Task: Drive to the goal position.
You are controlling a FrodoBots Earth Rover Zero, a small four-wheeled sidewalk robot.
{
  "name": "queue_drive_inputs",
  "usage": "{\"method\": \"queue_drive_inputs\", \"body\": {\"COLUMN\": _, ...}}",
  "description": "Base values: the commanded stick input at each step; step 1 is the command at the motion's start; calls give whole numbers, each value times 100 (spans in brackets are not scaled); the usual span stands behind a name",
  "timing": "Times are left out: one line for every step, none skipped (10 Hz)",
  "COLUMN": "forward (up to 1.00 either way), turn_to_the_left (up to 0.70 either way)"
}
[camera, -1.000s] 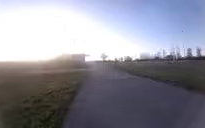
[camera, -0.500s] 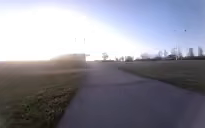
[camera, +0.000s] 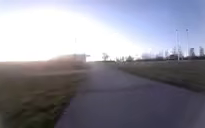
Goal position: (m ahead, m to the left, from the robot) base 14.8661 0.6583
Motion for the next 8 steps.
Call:
{"method": "queue_drive_inputs", "body": {"forward": 100, "turn_to_the_left": 0}}
{"method": "queue_drive_inputs", "body": {"forward": 100, "turn_to_the_left": 0}}
{"method": "queue_drive_inputs", "body": {"forward": 100, "turn_to_the_left": 0}}
{"method": "queue_drive_inputs", "body": {"forward": 100, "turn_to_the_left": 0}}
{"method": "queue_drive_inputs", "body": {"forward": 100, "turn_to_the_left": 0}}
{"method": "queue_drive_inputs", "body": {"forward": 100, "turn_to_the_left": 0}}
{"method": "queue_drive_inputs", "body": {"forward": 100, "turn_to_the_left": 0}}
{"method": "queue_drive_inputs", "body": {"forward": 100, "turn_to_the_left": 0}}
